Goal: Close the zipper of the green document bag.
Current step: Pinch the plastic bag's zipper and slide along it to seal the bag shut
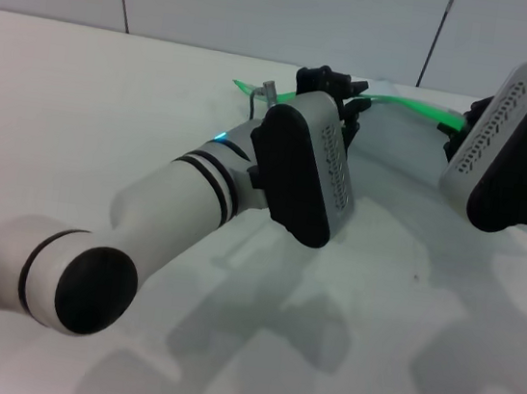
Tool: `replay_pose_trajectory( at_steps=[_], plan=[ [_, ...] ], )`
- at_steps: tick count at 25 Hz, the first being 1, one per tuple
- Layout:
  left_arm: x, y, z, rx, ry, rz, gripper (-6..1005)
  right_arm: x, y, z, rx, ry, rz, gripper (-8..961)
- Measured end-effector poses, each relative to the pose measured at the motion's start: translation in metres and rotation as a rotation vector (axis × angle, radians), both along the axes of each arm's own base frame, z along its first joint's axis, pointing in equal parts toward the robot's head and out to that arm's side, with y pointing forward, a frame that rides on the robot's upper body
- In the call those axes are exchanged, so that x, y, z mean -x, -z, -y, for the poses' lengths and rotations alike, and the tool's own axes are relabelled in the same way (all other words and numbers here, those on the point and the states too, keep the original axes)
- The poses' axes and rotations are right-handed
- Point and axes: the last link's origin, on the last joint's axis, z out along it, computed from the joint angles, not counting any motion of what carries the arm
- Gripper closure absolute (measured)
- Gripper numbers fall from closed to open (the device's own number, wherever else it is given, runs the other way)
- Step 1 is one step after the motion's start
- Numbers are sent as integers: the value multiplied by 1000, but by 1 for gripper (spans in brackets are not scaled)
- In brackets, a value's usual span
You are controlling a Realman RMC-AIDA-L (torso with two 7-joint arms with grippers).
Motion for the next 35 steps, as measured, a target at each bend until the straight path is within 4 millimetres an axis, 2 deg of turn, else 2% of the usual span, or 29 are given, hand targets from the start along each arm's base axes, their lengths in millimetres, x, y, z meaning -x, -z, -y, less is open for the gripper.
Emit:
replay_pose_trajectory(
  at_steps=[28,35],
  plan=[
    [5,-1,1,-12,-13,21,884,-6,3,5,15,-18,34,909],
    [7,-1,2,-12,-22,26,949,-8,-2,4,0,-11,32,909]
  ],
)
